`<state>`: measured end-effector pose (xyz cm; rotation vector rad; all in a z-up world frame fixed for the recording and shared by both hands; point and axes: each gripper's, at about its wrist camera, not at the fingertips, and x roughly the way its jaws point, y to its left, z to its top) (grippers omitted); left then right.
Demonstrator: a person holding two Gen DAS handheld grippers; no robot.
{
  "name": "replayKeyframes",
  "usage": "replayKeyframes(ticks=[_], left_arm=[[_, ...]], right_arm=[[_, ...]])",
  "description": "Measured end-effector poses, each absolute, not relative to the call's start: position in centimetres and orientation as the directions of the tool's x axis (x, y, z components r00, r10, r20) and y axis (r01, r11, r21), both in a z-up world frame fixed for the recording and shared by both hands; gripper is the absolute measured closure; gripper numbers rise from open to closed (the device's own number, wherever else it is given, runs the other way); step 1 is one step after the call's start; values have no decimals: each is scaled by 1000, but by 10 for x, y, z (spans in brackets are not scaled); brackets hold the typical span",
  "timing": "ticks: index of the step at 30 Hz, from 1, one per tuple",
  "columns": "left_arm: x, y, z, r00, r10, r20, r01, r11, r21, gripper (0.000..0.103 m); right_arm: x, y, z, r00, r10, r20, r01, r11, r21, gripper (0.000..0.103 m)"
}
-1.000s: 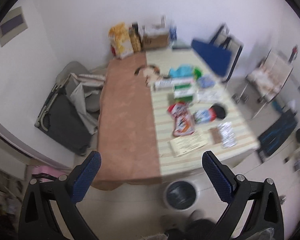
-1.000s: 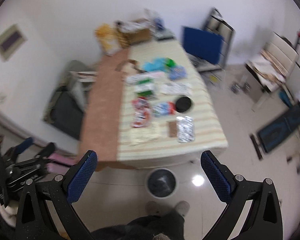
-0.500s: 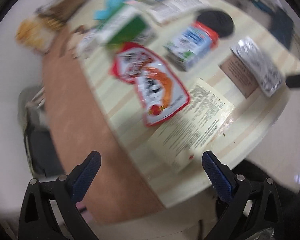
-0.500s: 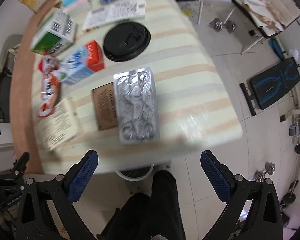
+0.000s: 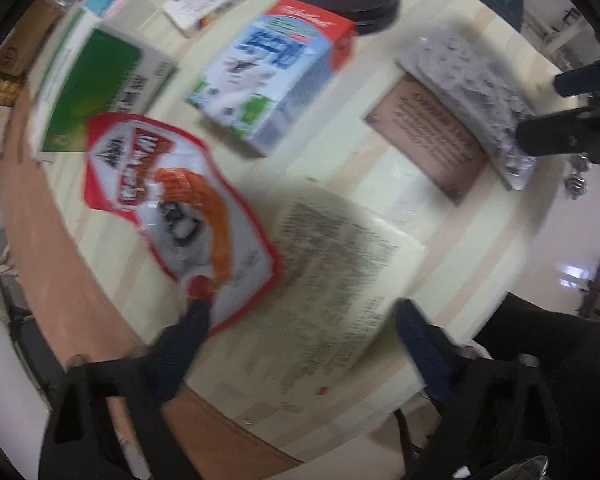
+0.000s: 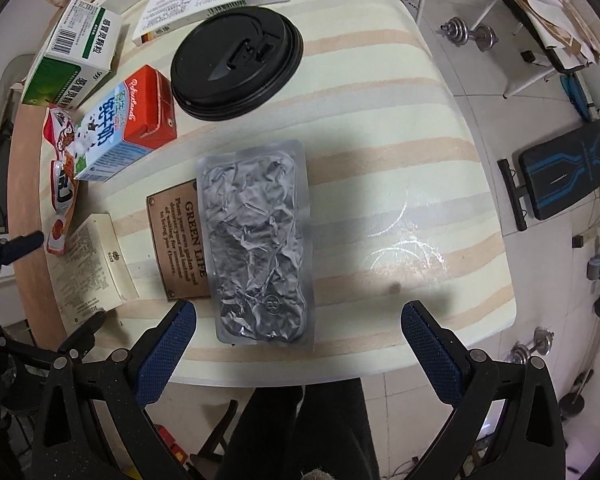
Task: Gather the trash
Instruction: 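Reach the right tool to the silver foil pack while the left tool reaches the paper leaflet, then close the right tool on the foil pack while the left tool grasps the leaflet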
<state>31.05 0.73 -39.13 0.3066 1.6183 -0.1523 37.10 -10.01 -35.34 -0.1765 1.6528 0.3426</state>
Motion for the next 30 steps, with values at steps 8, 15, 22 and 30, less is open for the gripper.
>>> replayKeyframes(ticks=[8, 15, 22, 30], left_arm=[[293, -3, -402, -32, 162, -986, 294, 945, 146, 31], [251, 38, -400, -63, 100, -993, -56, 993, 104, 31], [215, 60, -389, 20, 128, -992, -81, 989, 126, 31], [227, 65, -405, 3, 70, -998, 130, 989, 70, 18]], right_arm=[[368, -114, -349, -108, 90, -990, -300, 947, 119, 0], [370, -116, -354, -106, 103, -989, -274, 953, 129, 0], [367, -80, -374, -48, -11, -999, -330, 944, 6, 8], [343, -70, -363, 32, -21, -999, -423, 906, -33, 37]])
